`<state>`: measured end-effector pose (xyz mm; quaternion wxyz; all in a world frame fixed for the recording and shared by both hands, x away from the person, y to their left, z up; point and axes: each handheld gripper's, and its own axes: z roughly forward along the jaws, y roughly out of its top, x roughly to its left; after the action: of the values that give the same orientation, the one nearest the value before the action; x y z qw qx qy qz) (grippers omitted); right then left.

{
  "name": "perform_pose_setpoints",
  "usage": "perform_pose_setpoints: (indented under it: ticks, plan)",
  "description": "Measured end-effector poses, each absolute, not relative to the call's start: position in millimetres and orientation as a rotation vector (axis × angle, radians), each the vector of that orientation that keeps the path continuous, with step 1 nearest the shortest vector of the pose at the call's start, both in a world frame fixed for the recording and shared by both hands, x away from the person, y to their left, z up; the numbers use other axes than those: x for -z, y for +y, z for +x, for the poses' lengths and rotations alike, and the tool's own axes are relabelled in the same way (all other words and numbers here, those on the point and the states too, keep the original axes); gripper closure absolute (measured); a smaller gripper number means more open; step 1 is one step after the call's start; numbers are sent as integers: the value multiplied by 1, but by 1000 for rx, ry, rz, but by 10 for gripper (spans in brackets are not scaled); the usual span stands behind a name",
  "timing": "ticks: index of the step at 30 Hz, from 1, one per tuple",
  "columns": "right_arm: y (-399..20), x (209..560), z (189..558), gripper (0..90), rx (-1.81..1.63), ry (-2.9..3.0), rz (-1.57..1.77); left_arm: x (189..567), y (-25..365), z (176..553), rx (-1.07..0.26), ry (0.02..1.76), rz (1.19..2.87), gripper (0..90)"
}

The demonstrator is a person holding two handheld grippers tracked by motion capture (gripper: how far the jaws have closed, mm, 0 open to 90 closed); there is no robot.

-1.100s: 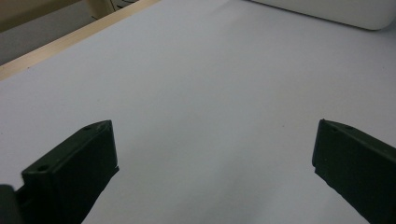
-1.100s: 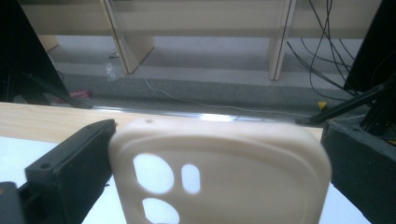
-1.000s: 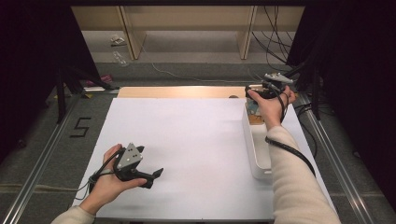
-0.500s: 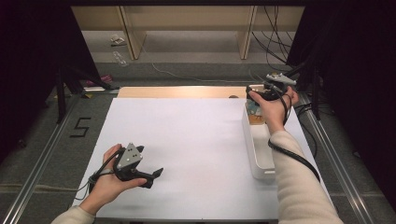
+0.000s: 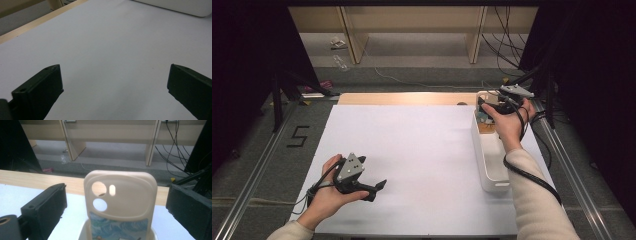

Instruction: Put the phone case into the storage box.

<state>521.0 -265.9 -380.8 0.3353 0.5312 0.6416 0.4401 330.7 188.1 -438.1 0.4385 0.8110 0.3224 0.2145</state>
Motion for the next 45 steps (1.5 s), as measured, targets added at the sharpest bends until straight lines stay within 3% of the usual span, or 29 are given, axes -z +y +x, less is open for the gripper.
perform_pose_setpoints:
  ticks: [20,28,45]
  plan:
    - [-264,383,489,73,-1196,1720,1328,438,188,331,-532,805,2014,0]
    - [-260,382,475,148,-1240,1742,1286,438,188,331,-530,806,2012,0]
    - [-250,383,451,150,-1340,1836,1151,438,188,331,-528,806,2010,0]
